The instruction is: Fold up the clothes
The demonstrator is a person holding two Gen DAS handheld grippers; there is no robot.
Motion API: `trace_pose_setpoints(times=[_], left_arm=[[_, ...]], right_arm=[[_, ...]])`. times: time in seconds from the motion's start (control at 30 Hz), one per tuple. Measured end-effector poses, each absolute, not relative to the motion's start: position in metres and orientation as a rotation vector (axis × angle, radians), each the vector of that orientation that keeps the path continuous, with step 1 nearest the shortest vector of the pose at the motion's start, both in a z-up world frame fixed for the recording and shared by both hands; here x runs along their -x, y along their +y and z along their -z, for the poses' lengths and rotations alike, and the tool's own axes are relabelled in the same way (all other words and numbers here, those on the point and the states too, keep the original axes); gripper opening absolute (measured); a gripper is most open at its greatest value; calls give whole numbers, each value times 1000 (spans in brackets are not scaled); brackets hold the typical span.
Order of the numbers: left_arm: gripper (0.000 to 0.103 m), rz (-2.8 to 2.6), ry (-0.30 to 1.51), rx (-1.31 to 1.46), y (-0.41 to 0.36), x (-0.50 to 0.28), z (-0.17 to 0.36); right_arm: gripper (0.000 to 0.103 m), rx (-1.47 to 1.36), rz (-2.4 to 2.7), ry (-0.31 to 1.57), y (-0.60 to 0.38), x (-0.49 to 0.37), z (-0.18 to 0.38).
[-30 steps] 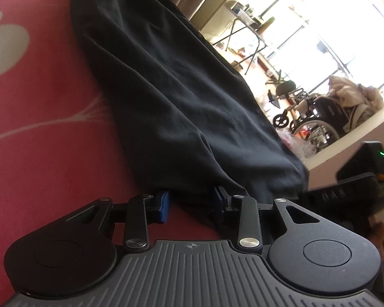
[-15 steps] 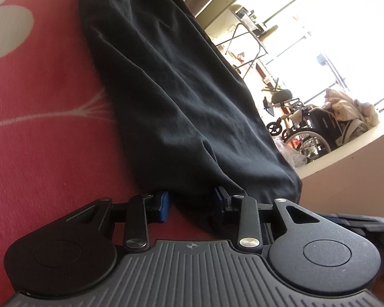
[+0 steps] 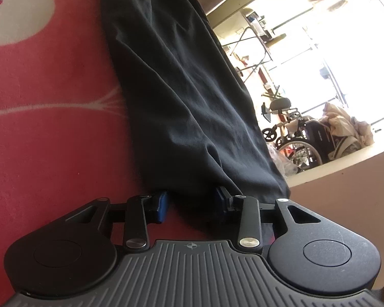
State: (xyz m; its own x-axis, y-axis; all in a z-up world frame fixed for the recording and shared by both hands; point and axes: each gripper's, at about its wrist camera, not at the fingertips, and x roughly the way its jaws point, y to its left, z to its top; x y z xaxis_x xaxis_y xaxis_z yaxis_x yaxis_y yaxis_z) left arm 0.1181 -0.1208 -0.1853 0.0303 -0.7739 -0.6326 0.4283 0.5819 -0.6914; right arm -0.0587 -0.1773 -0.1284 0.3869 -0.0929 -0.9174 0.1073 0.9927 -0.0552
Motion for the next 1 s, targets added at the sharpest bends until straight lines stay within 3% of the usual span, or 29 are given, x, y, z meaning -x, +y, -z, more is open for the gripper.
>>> trace_pose_setpoints(times=[0.1, 0.17, 0.3, 0.43, 0.53, 0.63, 0.7, 0.77, 0.8, 1.0], left_arm=[[39, 961, 1208, 320, -117, -116, 177], [39, 960, 1196, 279, -114, -114, 170], [39, 945, 1155, 139, -107, -107, 156], [39, 954, 1104, 28, -98, -101, 146], [40, 1020, 1159, 68, -87, -103, 149], [40, 1048, 1245, 127, -78, -99, 160], [40, 1074, 1273, 175, -75, -90, 163], [44, 1121, 1299, 218, -77, -79, 167], [47, 1138, 1321, 231, -81, -73, 170], [50, 1179, 1380, 207, -113, -41, 182]], right_arm=[[37, 115, 140, 1178, -166, 60, 137], [9, 187, 166, 1164, -165, 61, 138], [4, 316, 184, 1128, -168, 59, 124], [4, 547, 118, 1064, -171, 35, 105], [4, 710, 21, 979, -172, -2, 93], [6, 696, -66, 902, -180, -45, 89], [9, 591, -95, 872, -191, -68, 88], [39, 444, -110, 856, -207, -87, 87], [45, 347, -108, 844, -218, -90, 83], [47, -249, -39, 623, -309, -21, 40]])
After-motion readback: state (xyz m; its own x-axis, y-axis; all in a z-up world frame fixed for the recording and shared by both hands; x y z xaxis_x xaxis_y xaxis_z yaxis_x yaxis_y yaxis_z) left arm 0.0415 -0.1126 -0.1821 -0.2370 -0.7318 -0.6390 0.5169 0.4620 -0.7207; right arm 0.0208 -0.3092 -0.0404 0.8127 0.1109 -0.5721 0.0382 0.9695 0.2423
